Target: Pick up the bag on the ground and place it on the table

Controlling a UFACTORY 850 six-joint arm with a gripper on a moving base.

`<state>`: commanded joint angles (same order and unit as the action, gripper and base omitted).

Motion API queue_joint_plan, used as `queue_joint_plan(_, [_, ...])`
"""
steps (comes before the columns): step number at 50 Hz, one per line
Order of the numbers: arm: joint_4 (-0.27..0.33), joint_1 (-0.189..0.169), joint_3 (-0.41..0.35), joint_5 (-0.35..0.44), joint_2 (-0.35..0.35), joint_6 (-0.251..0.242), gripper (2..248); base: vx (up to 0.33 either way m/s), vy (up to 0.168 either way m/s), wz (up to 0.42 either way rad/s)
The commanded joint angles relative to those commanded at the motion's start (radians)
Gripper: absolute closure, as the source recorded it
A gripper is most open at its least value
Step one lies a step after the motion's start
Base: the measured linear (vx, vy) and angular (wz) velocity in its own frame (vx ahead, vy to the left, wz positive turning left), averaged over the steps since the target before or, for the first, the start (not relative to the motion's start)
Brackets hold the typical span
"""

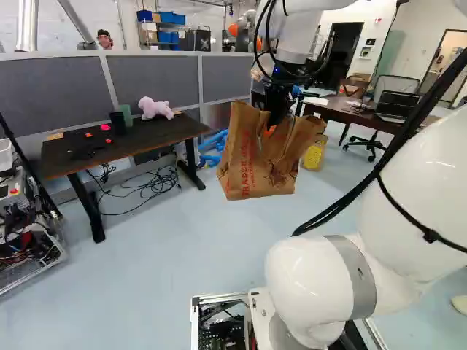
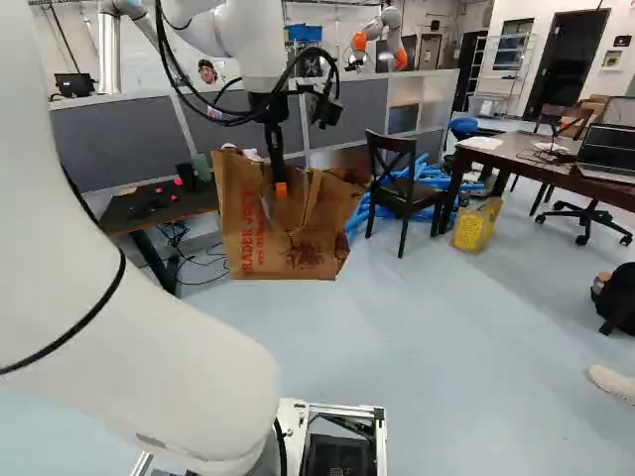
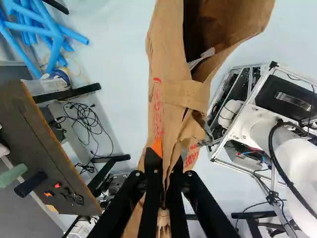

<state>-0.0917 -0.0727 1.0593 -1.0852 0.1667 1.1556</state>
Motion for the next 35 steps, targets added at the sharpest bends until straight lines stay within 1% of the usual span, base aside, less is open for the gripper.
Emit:
queue_joint_plan(10, [0.000,0.000,0.000,0.000,0.000,0.000,229,0.019,0.002,0.023])
queue_joint_plan(23, [0.000,0.000,0.000,0.000,0.000,0.000,229,0.041,-0.026,0.003])
queue_joint_plan(35, [0.000,0.000,0.000,0.000,0.000,0.000,229,0.124,-0.082,0.006])
